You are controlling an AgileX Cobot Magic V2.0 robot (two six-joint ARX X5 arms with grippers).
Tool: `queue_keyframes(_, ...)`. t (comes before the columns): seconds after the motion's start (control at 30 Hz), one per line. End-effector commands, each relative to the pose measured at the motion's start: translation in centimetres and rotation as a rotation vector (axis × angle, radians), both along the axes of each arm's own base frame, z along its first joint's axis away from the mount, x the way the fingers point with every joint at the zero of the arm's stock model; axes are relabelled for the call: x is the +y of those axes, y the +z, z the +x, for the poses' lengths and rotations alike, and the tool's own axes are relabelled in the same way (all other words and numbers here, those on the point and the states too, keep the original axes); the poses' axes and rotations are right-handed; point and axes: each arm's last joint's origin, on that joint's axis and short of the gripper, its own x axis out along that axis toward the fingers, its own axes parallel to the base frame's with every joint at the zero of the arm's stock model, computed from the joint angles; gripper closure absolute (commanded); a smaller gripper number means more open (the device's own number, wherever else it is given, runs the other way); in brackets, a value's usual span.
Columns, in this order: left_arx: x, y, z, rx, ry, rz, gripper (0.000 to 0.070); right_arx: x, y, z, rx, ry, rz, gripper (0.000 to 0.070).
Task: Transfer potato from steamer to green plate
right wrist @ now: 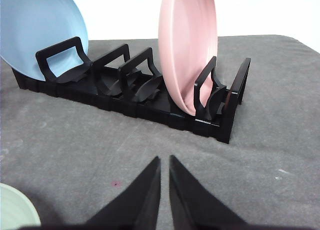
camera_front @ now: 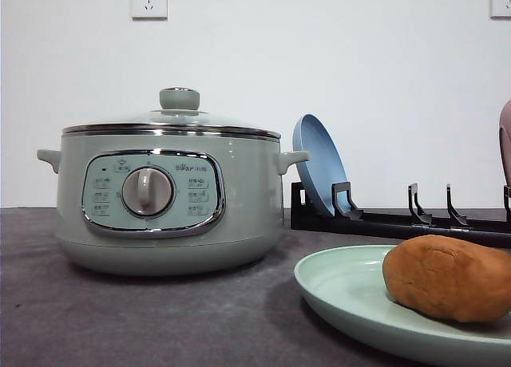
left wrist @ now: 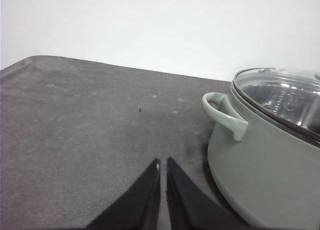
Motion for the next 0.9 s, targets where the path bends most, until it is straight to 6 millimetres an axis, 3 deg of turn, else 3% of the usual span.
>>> queue_keyframes(0.0, 0.04, -0.55, 0.12, 0.004, 0.007, -0.002, 0.0684, 0.0, -0.09, 0.04, -0.006, 0.002, -0.005, 0.068)
queue_keyframes(0.87, 0.04, -0.55, 0.12, 0.004, 0.007, -0.002, 0.0684, -0.01, -0.09, 0.04, -0.006, 0.001, -0.005, 0.068)
